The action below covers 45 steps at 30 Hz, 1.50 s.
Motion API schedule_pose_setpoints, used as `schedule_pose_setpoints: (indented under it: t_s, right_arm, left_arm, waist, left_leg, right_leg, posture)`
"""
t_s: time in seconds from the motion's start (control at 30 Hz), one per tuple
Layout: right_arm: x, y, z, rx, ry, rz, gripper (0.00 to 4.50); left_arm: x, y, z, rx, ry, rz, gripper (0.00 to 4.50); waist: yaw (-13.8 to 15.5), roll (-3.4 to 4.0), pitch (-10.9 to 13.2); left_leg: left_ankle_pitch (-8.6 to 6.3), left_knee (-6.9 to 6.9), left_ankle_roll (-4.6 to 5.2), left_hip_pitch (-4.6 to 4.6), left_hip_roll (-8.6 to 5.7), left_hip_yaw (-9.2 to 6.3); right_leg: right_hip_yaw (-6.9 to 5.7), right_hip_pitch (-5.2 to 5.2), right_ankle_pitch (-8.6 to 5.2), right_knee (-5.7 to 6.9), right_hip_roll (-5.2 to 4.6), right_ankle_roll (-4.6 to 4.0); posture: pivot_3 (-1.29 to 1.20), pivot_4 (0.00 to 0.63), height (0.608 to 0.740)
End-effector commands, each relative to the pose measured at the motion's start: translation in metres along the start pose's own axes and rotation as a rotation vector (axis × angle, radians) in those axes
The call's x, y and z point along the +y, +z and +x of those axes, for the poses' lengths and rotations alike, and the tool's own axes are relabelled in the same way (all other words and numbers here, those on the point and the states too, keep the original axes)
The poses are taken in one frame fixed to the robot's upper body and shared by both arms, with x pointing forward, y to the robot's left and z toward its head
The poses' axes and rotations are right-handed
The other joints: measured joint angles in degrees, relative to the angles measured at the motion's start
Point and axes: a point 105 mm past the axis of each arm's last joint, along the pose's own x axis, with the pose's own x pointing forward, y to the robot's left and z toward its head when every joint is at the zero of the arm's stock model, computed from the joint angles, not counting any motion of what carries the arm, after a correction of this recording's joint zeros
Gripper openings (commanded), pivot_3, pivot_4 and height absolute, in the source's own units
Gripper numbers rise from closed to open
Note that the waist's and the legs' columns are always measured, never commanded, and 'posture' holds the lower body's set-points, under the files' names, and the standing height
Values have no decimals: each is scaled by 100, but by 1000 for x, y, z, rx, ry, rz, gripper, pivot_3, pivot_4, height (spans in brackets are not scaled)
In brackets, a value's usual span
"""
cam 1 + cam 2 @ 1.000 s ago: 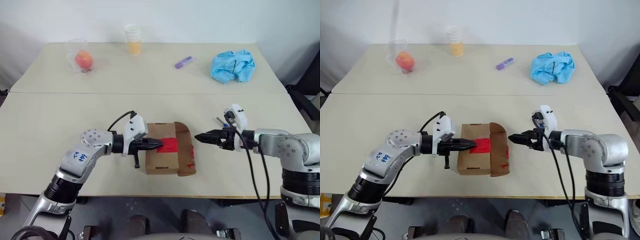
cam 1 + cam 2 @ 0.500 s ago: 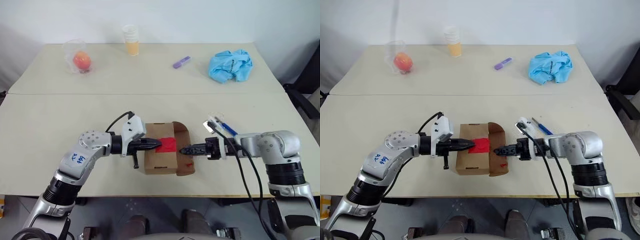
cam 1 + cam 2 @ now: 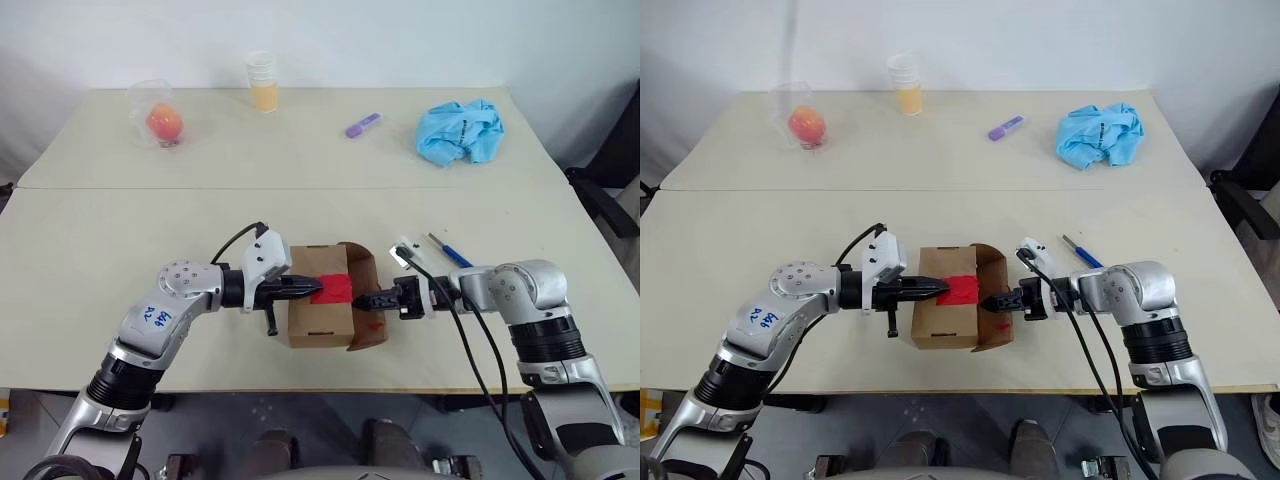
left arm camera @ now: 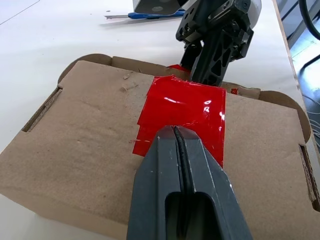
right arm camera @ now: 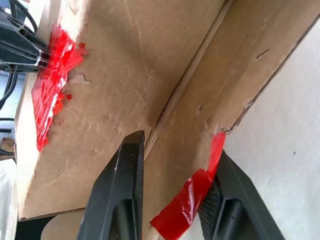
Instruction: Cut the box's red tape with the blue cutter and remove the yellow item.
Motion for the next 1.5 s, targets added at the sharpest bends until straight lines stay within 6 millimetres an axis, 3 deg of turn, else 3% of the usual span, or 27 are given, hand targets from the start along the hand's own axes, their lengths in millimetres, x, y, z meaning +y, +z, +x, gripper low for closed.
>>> schedule_pose_setpoints:
  t_s: [0.03,0.33,0.57,0.87,1.0,1.33,1.5]
  right_arm:
    - [-14,-1,-5,3,-90,7,82]
    - [-6,8,-25,-27,-84,12,37]
    - [-9,23,-65,-46,-201,-34,37]
    - [11,49,-114,-24,-319,-159,37]
    - [31,60,-120,27,-361,-261,37]
    - [40,66,-123,166,-503,-371,37]
    - [58,74,-122,215,-529,-453,37]
  left_arm:
    - [-2,-26,2,83,-8,-58,0]
    - [-4,-23,12,32,-52,-59,0]
    - [2,-9,41,-52,-62,1,0]
    - [10,13,78,-167,-19,60,0]
    - [12,20,78,-204,18,66,0]
    - [-1,12,71,-227,74,17,0]
    - [-6,3,71,-237,111,-33,0]
  waist:
    - [1,-1,0]
    - [71,8,5]
    - [185,15,10]
    - [169,25,17]
    - [154,24,19]
    - [190,24,20]
    - [161,29,24]
  left_leg:
    - [0,0,0,7,1,0]
    - [-2,-24,3,45,-2,-14]
    - [-6,-31,14,21,-18,-27]
    - [-2,-25,22,-37,-17,-32]
    - [-1,-31,23,-40,-15,-31]
    - [-2,-33,23,-70,-18,-34]
    - [-2,-42,22,-84,-18,-26]
  right_leg:
    - [1,7,1,-1,0,-2]
    - [-6,60,1,-37,-5,-2]
    - [-22,59,5,-54,-10,1]
    - [-42,37,21,-102,-4,30]
    - [-43,33,23,-112,-3,33]
    - [-40,-5,26,-110,-8,30]
    - [-34,-31,27,-109,-7,26]
  posture:
    - [0,150,740]
    - [0,150,740]
    - [0,150,740]
    - [0,150,740]
    - [0,150,740]
    - [0,150,740]
    - [0,150,740]
